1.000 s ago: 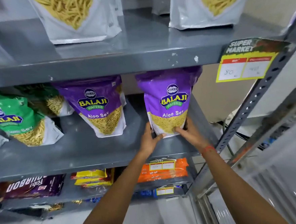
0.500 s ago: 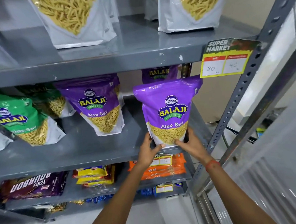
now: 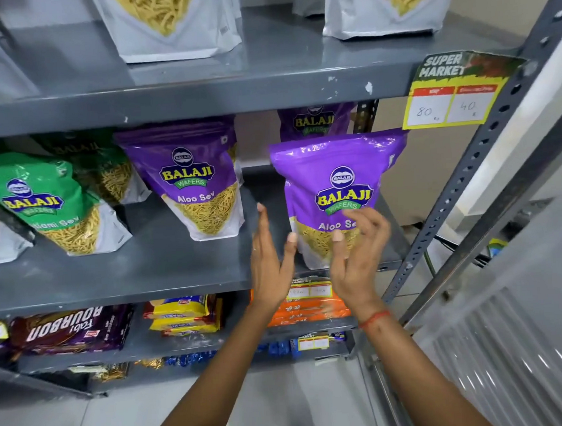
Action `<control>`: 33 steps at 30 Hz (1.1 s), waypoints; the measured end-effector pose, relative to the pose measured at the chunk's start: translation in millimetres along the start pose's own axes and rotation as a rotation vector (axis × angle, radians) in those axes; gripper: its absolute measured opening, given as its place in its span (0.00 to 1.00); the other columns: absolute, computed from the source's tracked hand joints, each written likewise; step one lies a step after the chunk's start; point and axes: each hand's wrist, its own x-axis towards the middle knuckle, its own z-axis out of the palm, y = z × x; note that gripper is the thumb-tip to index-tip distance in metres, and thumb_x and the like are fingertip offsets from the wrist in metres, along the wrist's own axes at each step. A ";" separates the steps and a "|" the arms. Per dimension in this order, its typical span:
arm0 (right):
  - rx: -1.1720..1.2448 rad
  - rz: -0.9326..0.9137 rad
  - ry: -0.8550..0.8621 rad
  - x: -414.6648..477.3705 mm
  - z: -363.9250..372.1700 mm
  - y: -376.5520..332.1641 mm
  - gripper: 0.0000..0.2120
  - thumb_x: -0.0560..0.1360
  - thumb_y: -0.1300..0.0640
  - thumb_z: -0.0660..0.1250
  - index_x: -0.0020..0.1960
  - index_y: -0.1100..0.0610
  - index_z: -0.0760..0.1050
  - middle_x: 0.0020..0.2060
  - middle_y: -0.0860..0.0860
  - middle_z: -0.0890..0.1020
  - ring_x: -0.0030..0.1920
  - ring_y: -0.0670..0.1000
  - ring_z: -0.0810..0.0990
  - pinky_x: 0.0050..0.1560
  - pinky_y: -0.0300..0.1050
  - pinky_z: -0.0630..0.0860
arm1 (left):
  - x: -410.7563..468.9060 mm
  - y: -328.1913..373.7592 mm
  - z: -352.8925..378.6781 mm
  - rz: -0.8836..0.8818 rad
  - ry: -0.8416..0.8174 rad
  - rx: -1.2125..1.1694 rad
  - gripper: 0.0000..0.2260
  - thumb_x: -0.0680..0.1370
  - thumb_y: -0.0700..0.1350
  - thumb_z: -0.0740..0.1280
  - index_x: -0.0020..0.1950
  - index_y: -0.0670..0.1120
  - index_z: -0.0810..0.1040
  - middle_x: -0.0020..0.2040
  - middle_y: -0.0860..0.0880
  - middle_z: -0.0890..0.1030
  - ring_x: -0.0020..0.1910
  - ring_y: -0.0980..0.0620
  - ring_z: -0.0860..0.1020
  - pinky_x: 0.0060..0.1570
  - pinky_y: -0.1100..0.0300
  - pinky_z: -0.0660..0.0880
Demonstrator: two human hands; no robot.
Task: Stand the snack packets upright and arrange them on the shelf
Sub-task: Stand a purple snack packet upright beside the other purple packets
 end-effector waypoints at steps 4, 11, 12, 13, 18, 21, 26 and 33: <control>0.068 -0.117 -0.143 5.4 67.1 -38.8 0.13 0.79 0.53 0.55 0.61 0.57 0.69 0.56 0.52 0.69 0.59 0.49 0.69 0.62 0.44 0.68 | 21.1 -4.5 -38.8 0.128 0.252 0.049 0.28 0.79 0.57 0.52 0.76 0.51 0.47 0.78 0.47 0.54 0.77 0.53 0.54 0.75 0.52 0.56; 0.059 0.491 -0.562 4.1 183.0 -14.7 0.38 0.71 0.52 0.72 0.72 0.64 0.58 0.71 0.60 0.65 0.72 0.57 0.63 0.74 0.51 0.59 | 73.1 -95.6 -121.3 -0.220 0.347 0.007 0.46 0.70 0.62 0.67 0.76 0.40 0.48 0.78 0.41 0.50 0.77 0.49 0.50 0.73 0.61 0.49; 0.104 0.598 -0.624 5.1 192.8 -6.7 0.41 0.69 0.50 0.74 0.73 0.61 0.57 0.72 0.57 0.66 0.72 0.54 0.63 0.73 0.48 0.60 | 83.7 -111.4 -131.1 -0.245 0.249 -0.006 0.47 0.69 0.58 0.71 0.76 0.39 0.49 0.78 0.41 0.52 0.77 0.49 0.53 0.72 0.64 0.50; 0.145 0.681 -0.682 5.7 200.5 1.3 0.41 0.67 0.48 0.75 0.73 0.58 0.59 0.71 0.54 0.68 0.71 0.52 0.66 0.71 0.44 0.63 | 94.5 -125.8 -139.6 -0.261 0.118 -0.049 0.46 0.68 0.53 0.74 0.76 0.40 0.51 0.77 0.42 0.57 0.76 0.49 0.57 0.70 0.67 0.55; 0.125 0.821 -0.733 -9.8 207.1 22.1 0.30 0.65 0.47 0.77 0.61 0.52 0.67 0.58 0.49 0.79 0.60 0.49 0.78 0.59 0.43 0.75 | 115.6 -158.0 -159.3 -0.310 -0.240 -0.165 0.29 0.67 0.44 0.76 0.64 0.46 0.68 0.59 0.52 0.76 0.59 0.50 0.74 0.48 0.75 0.72; 0.169 0.821 -0.718 -24.8 192.0 14.6 0.31 0.64 0.48 0.77 0.61 0.54 0.67 0.59 0.50 0.79 0.60 0.50 0.78 0.61 0.48 0.76 | 94.6 -153.5 -163.0 -0.339 -0.257 -0.181 0.28 0.66 0.47 0.77 0.60 0.49 0.67 0.57 0.50 0.76 0.57 0.51 0.75 0.48 0.68 0.73; 0.153 0.824 -0.760 -49.8 154.2 -3.3 0.32 0.58 0.37 0.76 0.57 0.46 0.69 0.58 0.46 0.80 0.60 0.47 0.78 0.64 0.53 0.74 | 35.2 -147.4 -168.8 -0.270 -0.213 -0.084 0.30 0.66 0.49 0.77 0.63 0.50 0.67 0.59 0.50 0.78 0.54 0.54 0.78 0.48 0.67 0.76; 0.197 0.832 -0.804 -54.4 138.9 -22.3 0.33 0.65 0.41 0.74 0.65 0.48 0.65 0.62 0.46 0.77 0.62 0.47 0.75 0.64 0.49 0.72 | 19.1 -132.7 -175.2 -0.306 -0.224 -0.089 0.29 0.68 0.49 0.75 0.66 0.51 0.67 0.63 0.51 0.77 0.59 0.53 0.77 0.45 0.74 0.73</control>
